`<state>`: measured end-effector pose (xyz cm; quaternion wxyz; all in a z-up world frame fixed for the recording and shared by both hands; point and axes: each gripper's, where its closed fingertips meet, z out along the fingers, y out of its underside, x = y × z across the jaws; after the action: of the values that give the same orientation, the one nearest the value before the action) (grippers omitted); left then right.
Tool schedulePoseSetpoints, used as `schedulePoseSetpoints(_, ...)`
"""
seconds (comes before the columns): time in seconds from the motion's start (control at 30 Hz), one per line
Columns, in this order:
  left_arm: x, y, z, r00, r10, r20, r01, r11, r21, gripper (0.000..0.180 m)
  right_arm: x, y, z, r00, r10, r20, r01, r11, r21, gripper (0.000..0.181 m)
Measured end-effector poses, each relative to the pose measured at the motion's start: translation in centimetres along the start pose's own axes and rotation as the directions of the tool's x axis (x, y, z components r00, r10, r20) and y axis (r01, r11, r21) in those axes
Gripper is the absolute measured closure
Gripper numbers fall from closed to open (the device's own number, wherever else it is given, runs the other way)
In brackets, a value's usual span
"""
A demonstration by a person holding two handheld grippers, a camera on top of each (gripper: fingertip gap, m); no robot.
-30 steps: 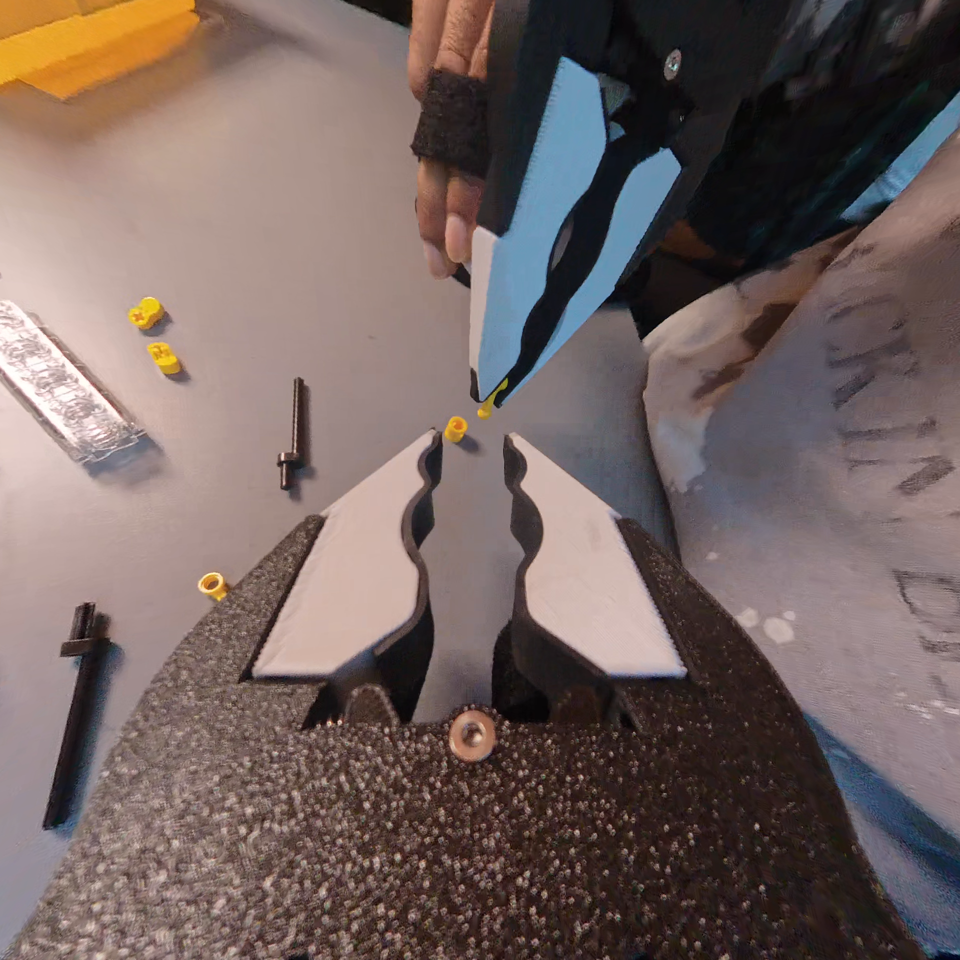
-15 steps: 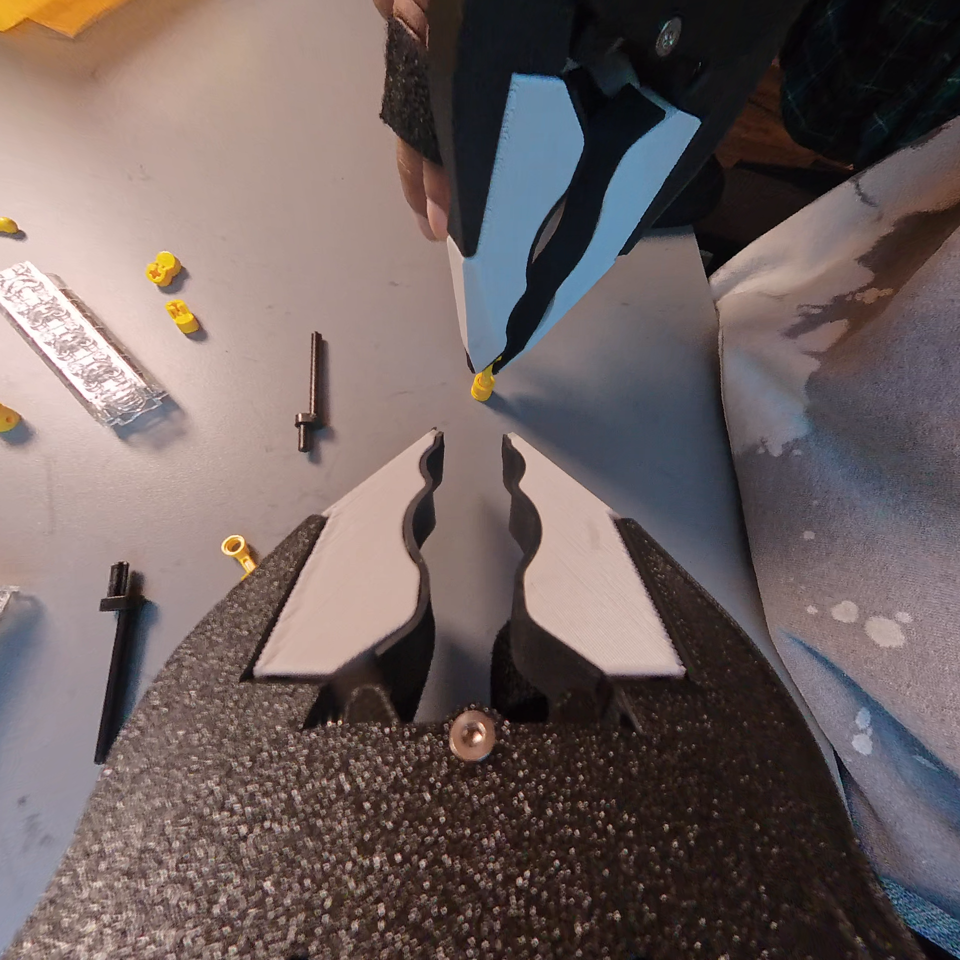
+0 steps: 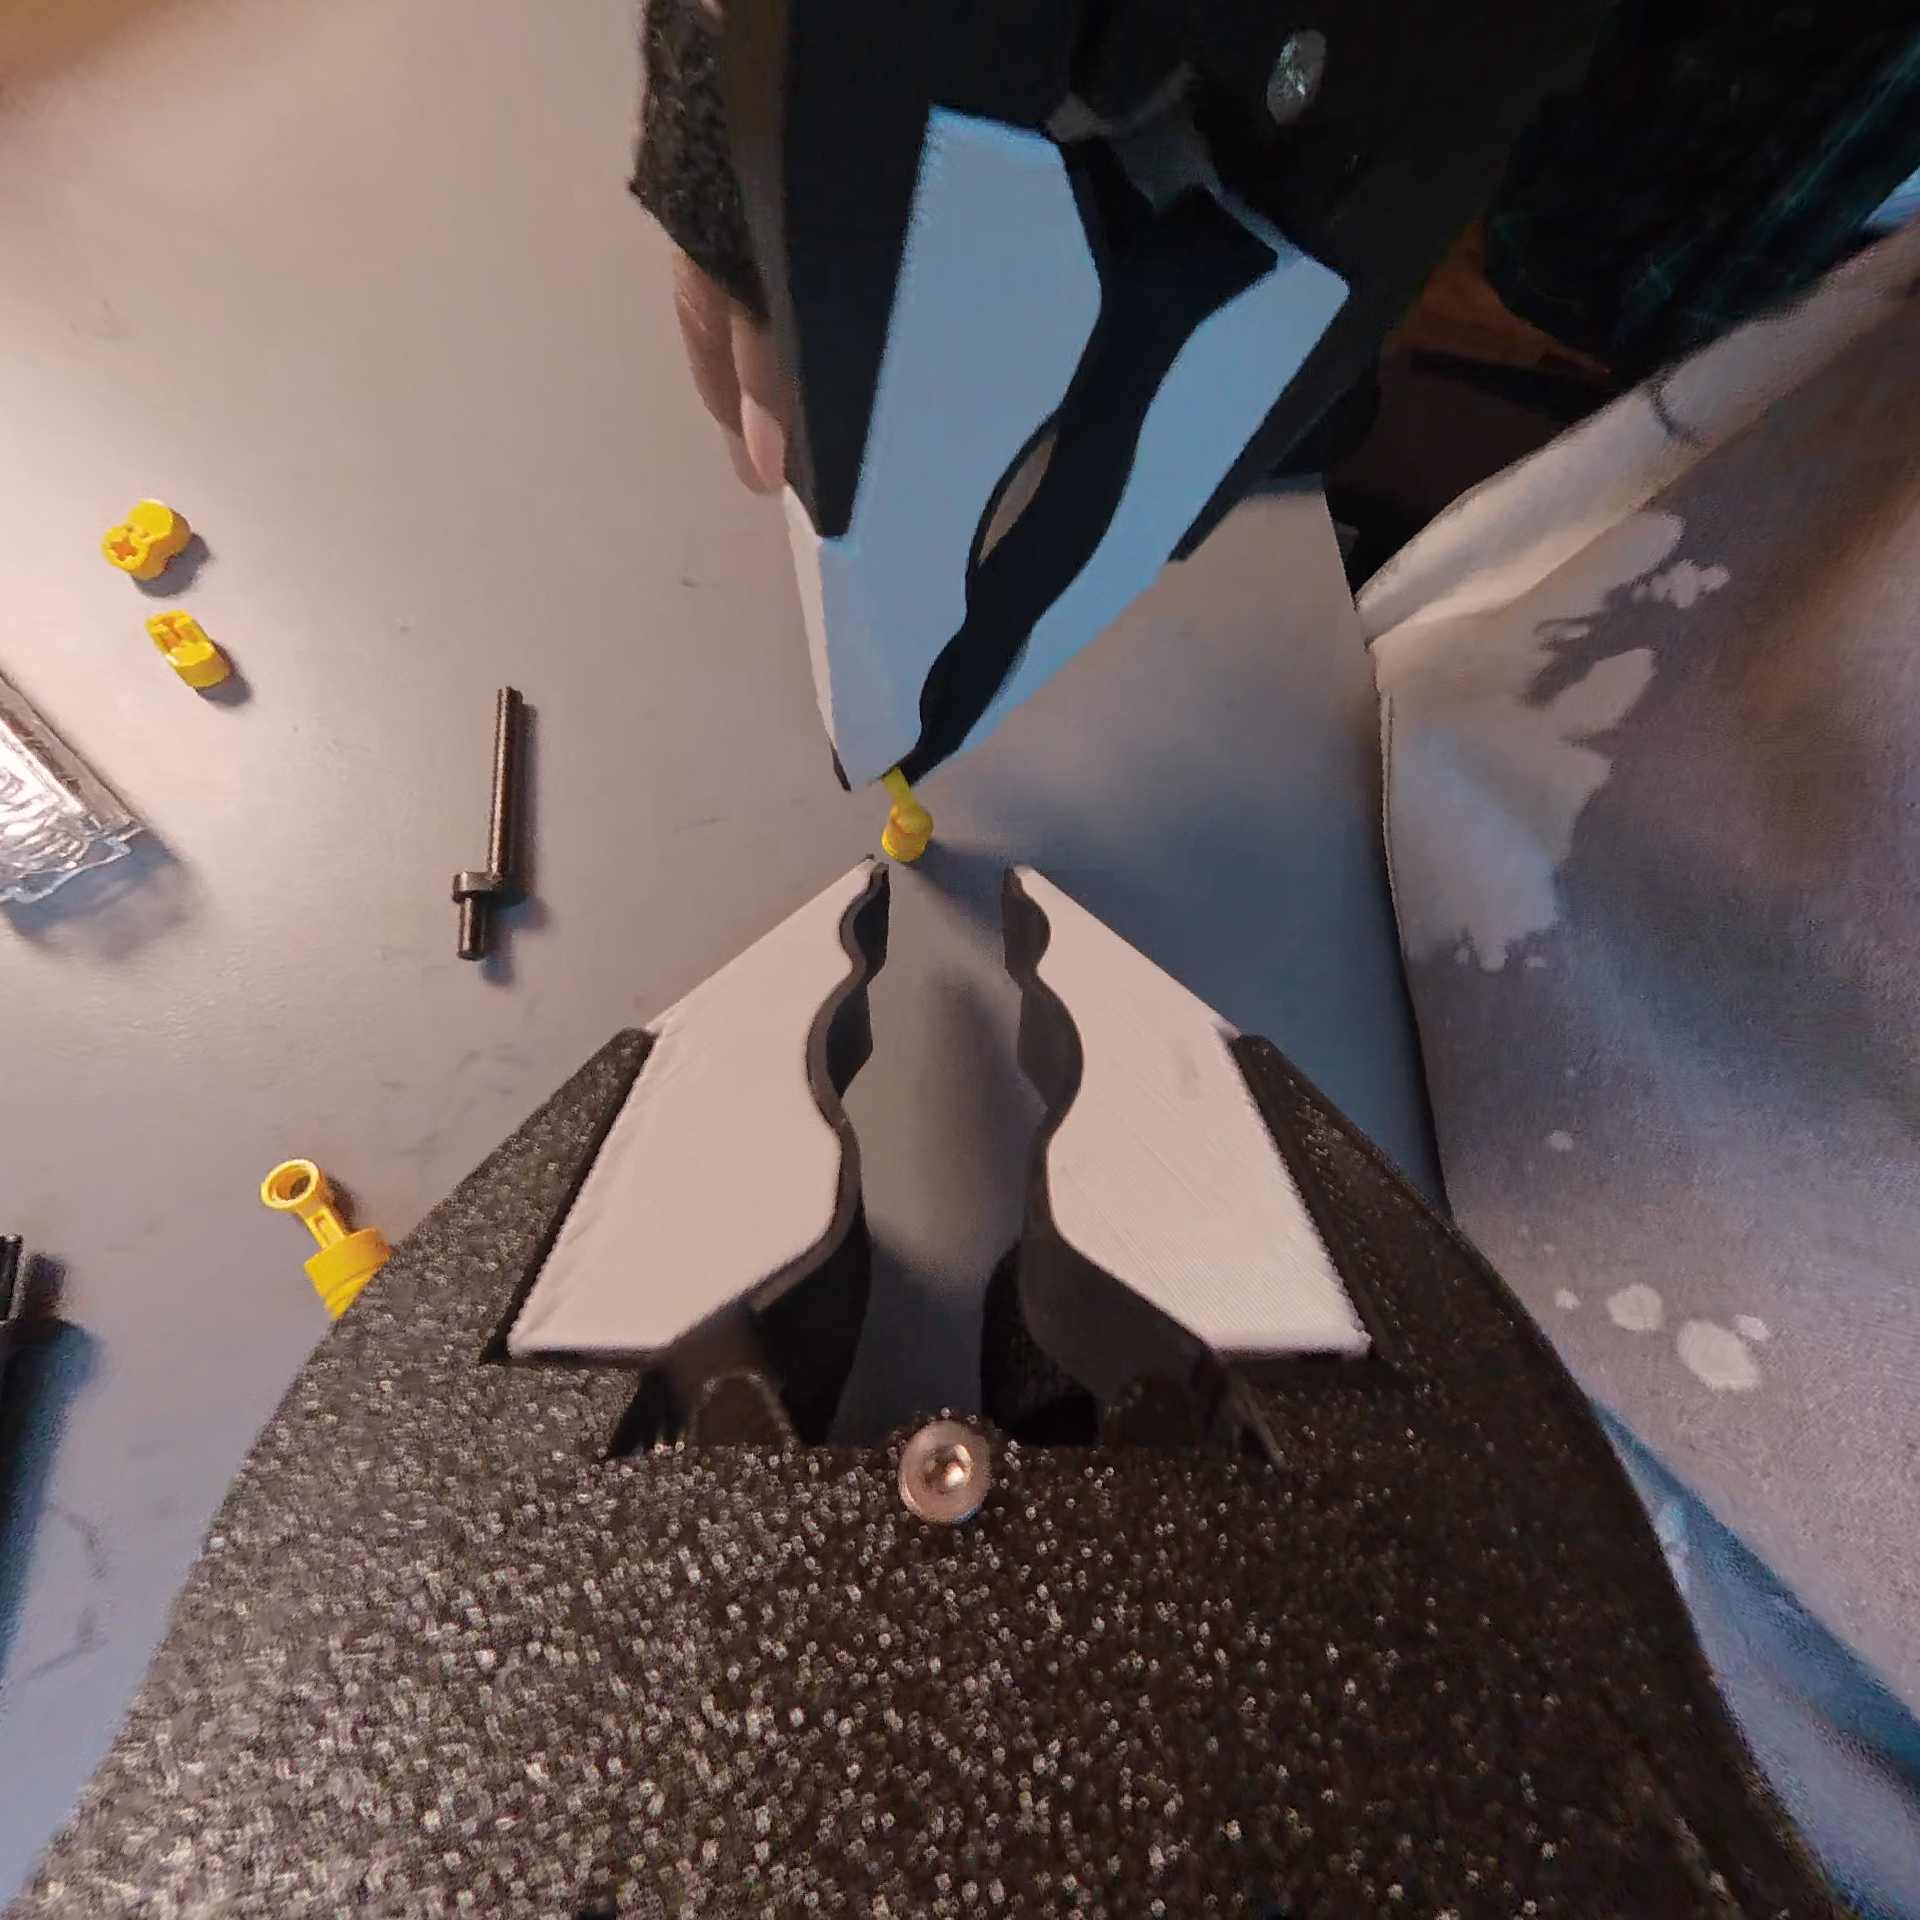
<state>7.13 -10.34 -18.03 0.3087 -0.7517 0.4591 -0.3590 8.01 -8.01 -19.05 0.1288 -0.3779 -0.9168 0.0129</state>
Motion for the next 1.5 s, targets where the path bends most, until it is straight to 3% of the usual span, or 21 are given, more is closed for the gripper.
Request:
schedulePoseSetpoints(0.2, -0.5, -1.6, -0.8, 0.992, -0.119, -0.049, 0.124, 0.987, 0.106, 0.168, 1.1, -1.8, -1.6, 0.993, 0.064, -0.099, -0.053, 0.992, 0.116, 0.178)
schedulePoseSetpoints(0.4, 0.6, -3.0, -2.2, 0.985, -0.103, -0.140, 0.129, 0.974, 0.188, 0.177, 1.7, -3.0, -4.1, 0.980, 0.149, -0.134, -0.102, 0.945, 0.309, 0.177)
schedulePoseSetpoints(0.63, 3.1, -4.1, -3.4, 0.965, 0.024, -0.261, 0.048, 0.962, 0.269, 0.177, 0.6, -4.5, -6.5, 0.986, 0.121, -0.116, -0.050, 0.874, 0.483, 0.177)
schedulePoseSetpoints(0.83, 4.7, -4.5, -3.9, 0.942, 0.131, -0.308, -0.028, 0.948, 0.316, 0.177, -0.5, -5.5, -7.8, 0.993, 0.058, -0.100, 0.004, 0.846, 0.534, 0.176)
schedulePoseSetpoints(1.17, 5.4, -4.9, -4.4, 0.929, 0.140, -0.344, -0.015, 0.940, 0.342, 0.177, -0.6, -6.2, -8.7, 0.990, 0.042, -0.137, 0.040, 0.836, 0.548, 0.171)
schedulePoseSetpoints(1.5, 5.5, -5.0, -4.3, 0.940, 0.222, -0.260, -0.116, 0.923, 0.367, 0.177, -1.0, -6.3, -8.8, 0.997, 0.032, -0.071, 0.012, 0.839, 0.543, 0.176)
